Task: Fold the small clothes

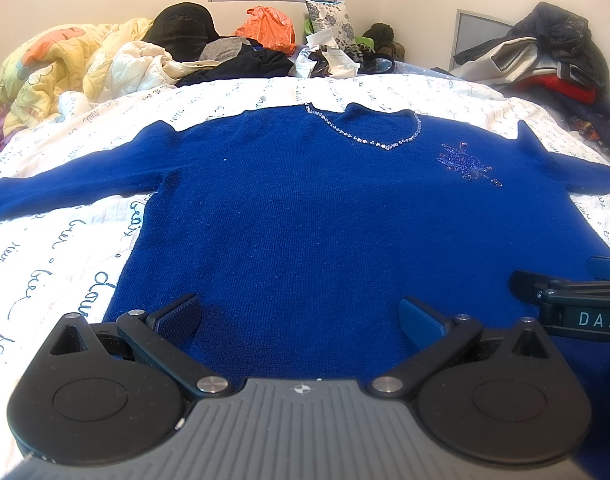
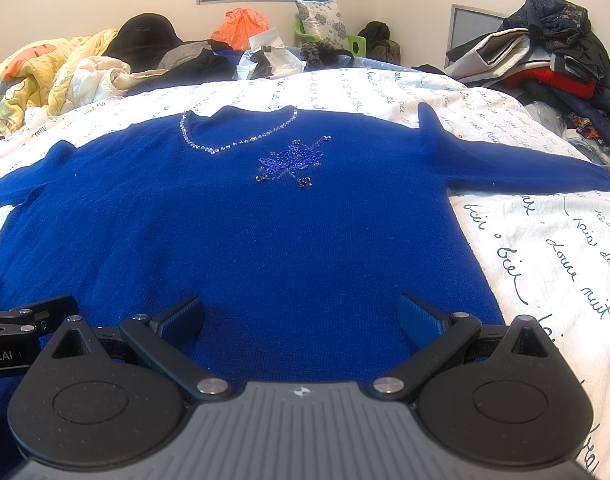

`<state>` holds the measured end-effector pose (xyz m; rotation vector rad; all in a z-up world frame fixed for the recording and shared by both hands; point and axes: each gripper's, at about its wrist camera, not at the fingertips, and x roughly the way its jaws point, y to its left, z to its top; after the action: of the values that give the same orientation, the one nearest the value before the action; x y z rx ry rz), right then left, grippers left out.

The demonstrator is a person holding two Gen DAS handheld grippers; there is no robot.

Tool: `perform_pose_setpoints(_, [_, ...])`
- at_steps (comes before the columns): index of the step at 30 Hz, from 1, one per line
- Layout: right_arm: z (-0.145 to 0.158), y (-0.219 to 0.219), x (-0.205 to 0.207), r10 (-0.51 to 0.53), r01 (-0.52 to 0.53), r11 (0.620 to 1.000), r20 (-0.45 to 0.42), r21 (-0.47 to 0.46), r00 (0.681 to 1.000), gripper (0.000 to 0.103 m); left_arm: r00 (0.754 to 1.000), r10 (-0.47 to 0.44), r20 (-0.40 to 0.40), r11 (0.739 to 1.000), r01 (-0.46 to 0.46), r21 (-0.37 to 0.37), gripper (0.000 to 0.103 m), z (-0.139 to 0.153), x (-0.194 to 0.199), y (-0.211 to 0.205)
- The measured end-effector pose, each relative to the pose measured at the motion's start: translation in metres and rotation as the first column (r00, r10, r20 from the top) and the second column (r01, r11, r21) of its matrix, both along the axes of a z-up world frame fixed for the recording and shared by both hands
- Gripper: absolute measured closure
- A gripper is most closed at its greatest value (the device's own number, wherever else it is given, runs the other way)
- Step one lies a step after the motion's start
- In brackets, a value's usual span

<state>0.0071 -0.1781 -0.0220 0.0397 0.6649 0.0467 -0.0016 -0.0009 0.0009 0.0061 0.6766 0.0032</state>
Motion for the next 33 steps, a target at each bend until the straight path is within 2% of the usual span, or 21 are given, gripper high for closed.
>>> perform_pose_setpoints(6, [-0.001, -0.002, 0.003, 0.009, -0.009, 1.0, -0.016, 0.006, 1.0, 0.0, 1.0, 0.0, 0.0, 1.0, 0.0, 0.0, 0.0, 0.0, 0.0, 0.0])
perform_pose_setpoints(7, [0.005, -0.009, 0.008, 0.053, -0.051, 0.997, -0.055, 0.05, 0.997, 0.0, 1.0, 0.0, 0.0, 1.0, 0.0, 0.0, 0.0, 0.0, 0.0, 0.0])
perform_pose_setpoints(8, [0.016, -0.027, 0.013, 0.109, -0.094, 0.978, -0.072, 0.185, 0.991, 0.0, 1.0, 0.0, 0.0, 1.0, 0.0, -0.001, 0.0, 0.0, 0.0, 0.0])
perform_pose_setpoints(9, [0.027, -0.054, 0.015, 0.14, -0.117, 0.926, -0.038, 0.358, 0.989, 0.0, 1.0, 0.0, 0.0, 1.0, 0.0, -0.001, 0.0, 0.0, 0.0, 0.0])
perform_pose_setpoints(11, [0.046, -0.115, 0.019, 0.073, -0.114, 0.783, 0.091, 0.611, 0.993, 0.0, 1.0, 0.0, 0.0, 1.0, 0.0, -0.001, 0.0, 0.0, 0.001, 0.0])
perform_pose_setpoints(13, [0.053, -0.181, 0.034, -0.053, -0.063, 0.686, 0.136, 0.725, 0.989, 0.0, 1.0, 0.0, 0.0, 1.0, 0.0, -0.001, 0.0, 0.0, 0.001, 0.0])
perform_pose_setpoints(15, [0.046, -0.251, 0.052, -0.216, 0.067, 0.6, 0.081, 0.797, 0.973, 0.0, 1.0, 0.0, 0.0, 1.0, 0.0, -0.002, 0.0, 0.0, 0.001, 0.0])
perform_pose_setpoints(18, [0.011, -0.361, 0.075, -0.456, 0.257, 0.365, -0.069, 0.895, 0.887, 0.0, 1.0, 0.0, 0.001, 1.0, 0.0, -0.002, 0.0, 0.001, 0.0, -0.001])
perform_pose_setpoints(19, [-0.002, -0.392, 0.083, -0.503, 0.304, 0.304, -0.119, 0.903, 0.856, 0.0, 1.0, 0.0, 0.001, 1.0, 0.0, -0.002, 0.0, 0.001, 0.0, -0.001])
perform_pose_setpoints(20, [-0.012, -0.414, 0.089, -0.537, 0.345, 0.271, -0.157, 0.898, 0.829, 0.0, 1.0, 0.0, 0.001, 1.0, 0.0, -0.002, 0.0, 0.001, 0.0, -0.001])
perform_pose_setpoints(22, [-0.025, -0.446, 0.104, -0.582, 0.417, 0.257, -0.205, 0.872, 0.787, 0.0, 1.0, 0.0, 0.001, 1.0, 0.0, -0.002, 0.0, 0.001, 0.0, -0.001])
perform_pose_setpoints(24, [-0.034, -0.459, 0.122, -0.605, 0.466, 0.274, -0.225, 0.841, 0.763, 0.005, 1.0, 0.0, 0.001, 1.0, 0.0, -0.002, 0.0, 0.0, 0.0, -0.001])
perform_pose_setpoints(25, [-0.036, -0.463, 0.133, -0.608, 0.474, 0.295, -0.219, 0.83, 0.763, 0.005, 1.0, 0.0, 0.001, 1.0, 0.0, -0.002, 0.0, 0.001, 0.0, -0.001])
perform_pose_setpoints(28, [-0.039, -0.467, 0.162, -0.567, 0.471, 0.33, -0.228, 0.818, 0.792, 0.004, 1.0, 0.0, 0.001, 1.0, 0.0, -0.002, 0.0, 0.001, 0.0, -0.001])
perform_pose_setpoints(31, [-0.033, -0.461, 0.185, -0.542, 0.47, 0.396, -0.213, 0.788, 0.813, 0.004, 1.0, 0.0, 0.001, 1.0, 0.0, -0.002, 0.0, 0.001, 0.0, -0.001])
perform_pose_setpoints(33, [-0.03, -0.463, 0.189, -0.545, 0.479, 0.424, -0.206, 0.769, 0.813, 0.023, 1.0, 0.0, 0.001, 1.0, 0.0, -0.002, 0.0, 0.001, 0.0, -0.001])
